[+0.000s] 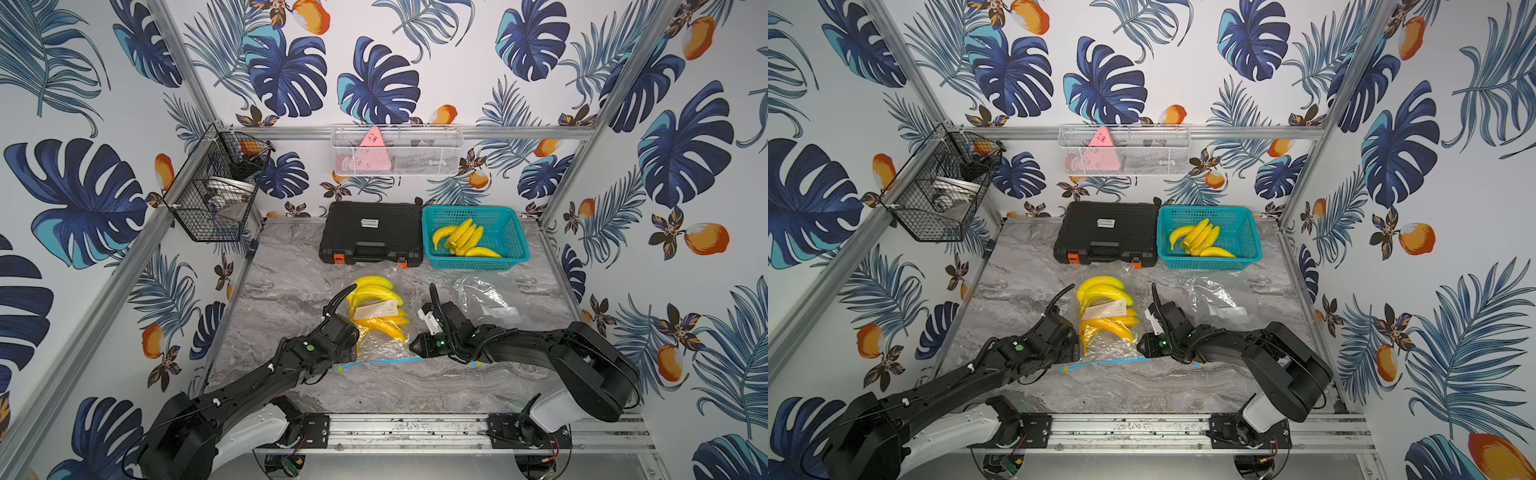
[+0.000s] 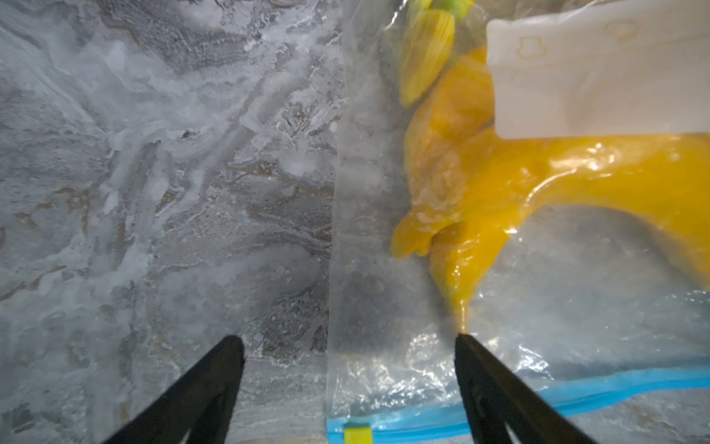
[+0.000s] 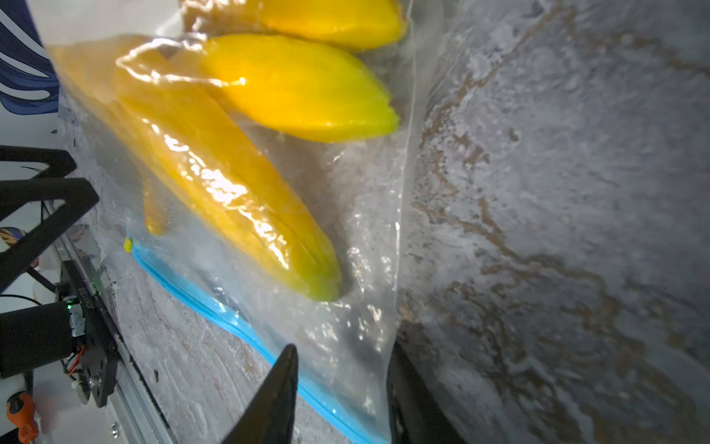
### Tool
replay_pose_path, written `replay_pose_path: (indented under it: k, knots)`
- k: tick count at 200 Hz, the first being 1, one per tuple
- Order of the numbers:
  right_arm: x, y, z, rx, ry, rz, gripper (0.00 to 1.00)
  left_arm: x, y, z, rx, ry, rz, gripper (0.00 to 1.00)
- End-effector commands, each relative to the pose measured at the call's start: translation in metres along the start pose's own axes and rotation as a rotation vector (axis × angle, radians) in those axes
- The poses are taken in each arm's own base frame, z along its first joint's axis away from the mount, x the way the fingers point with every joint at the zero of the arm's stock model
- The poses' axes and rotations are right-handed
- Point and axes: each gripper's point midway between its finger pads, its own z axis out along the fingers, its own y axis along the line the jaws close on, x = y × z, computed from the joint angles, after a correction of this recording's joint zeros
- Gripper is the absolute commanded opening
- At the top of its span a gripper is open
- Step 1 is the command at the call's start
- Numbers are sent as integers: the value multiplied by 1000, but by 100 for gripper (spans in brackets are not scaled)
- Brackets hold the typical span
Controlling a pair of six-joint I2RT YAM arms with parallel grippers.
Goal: Open the zip-top bag and take out the banana
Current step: Pick up the zipper food storage bag at the center of the board.
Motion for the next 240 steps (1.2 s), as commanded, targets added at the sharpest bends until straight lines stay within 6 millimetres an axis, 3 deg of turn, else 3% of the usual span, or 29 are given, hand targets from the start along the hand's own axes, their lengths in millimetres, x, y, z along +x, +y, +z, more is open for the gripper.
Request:
replay_pose_path:
  k: [1, 28, 46, 64, 85, 102, 121, 146, 167, 206, 240]
  knots:
    - [33, -18, 0, 59, 123, 34, 25, -3, -7, 4, 28, -8, 3, 90]
    - [33, -4, -6, 0, 142, 39, 0, -6, -8, 0, 34, -14, 11, 88]
    - [21, 6, -23, -40, 113, 53, 0, -12, -12, -6, 62, -36, 44, 88]
    - [-6, 13, -57, -109, 53, 90, 0, -17, -25, -12, 127, -61, 70, 88]
    - [-37, -5, -95, -98, -18, 121, 0, -20, -43, -18, 215, -82, 96, 88]
    - [-51, -15, -109, -113, -24, 136, 0, -19, -59, -22, 290, -84, 115, 88]
    - [-54, -19, -108, -132, 12, 144, 0, -13, -75, -25, 363, -77, 136, 88]
    - [-53, -18, -102, -168, 29, 157, 0, -6, -80, -29, 402, -83, 118, 88]
    - [-55, -16, -102, -187, 13, 166, 0, 17, -90, -29, 484, -1, 78, 86]
    - [-54, -24, -101, -186, 6, 199, 0, 60, -79, -20, 438, 111, 46, 83]
    - [-59, -22, -102, -222, -19, 223, 0, 62, -75, -21, 461, 101, -86, 82]
